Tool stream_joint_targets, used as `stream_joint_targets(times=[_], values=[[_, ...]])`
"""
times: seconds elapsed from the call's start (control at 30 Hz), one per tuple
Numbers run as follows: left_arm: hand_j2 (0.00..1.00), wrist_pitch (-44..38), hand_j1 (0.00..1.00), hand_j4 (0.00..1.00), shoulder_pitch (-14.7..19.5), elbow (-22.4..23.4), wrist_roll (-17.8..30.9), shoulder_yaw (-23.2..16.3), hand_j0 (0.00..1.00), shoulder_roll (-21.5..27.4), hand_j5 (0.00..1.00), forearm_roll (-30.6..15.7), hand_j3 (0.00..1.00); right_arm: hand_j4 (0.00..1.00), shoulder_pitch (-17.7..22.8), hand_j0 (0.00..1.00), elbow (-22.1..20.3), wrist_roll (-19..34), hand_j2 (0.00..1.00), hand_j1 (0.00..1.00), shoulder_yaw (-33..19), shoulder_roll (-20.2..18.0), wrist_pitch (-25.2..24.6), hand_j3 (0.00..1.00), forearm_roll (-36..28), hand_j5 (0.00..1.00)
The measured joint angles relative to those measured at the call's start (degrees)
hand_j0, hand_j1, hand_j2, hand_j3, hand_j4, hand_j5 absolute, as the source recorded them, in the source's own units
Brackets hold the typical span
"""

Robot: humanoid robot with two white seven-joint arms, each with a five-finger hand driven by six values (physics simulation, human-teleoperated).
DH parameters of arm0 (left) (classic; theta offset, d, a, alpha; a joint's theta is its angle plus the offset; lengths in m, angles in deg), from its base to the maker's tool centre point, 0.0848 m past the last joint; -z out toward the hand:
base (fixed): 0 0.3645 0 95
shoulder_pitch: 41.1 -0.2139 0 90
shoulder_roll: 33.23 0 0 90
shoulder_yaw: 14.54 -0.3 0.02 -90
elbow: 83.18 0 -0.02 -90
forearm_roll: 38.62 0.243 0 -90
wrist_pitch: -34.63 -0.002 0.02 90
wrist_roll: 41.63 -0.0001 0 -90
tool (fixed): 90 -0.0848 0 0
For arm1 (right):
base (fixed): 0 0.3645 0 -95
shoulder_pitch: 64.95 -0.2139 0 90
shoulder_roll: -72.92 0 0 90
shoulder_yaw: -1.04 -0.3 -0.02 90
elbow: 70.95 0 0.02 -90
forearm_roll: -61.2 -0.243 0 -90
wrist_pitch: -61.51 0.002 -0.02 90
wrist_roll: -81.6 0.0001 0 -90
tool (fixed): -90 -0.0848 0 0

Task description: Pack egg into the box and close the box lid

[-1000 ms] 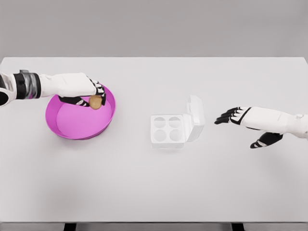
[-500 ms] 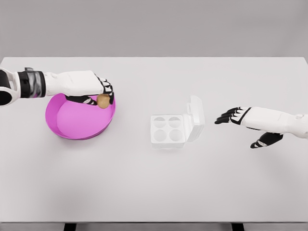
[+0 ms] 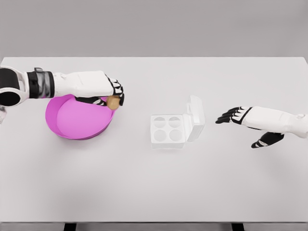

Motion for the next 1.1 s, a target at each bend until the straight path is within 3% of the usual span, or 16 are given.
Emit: stream_joint_targets(times=[1.1], values=[[0.39, -0.01, 0.39, 0.39, -2.20, 0.39, 0.00, 0.49, 0.39, -12.48, 0.39, 1.08, 0.39, 1.00, 0.00, 1.00, -0.05, 0.00, 1.00, 1.00, -0.01, 0.33, 0.00, 1.00, 0.00, 1.00]])
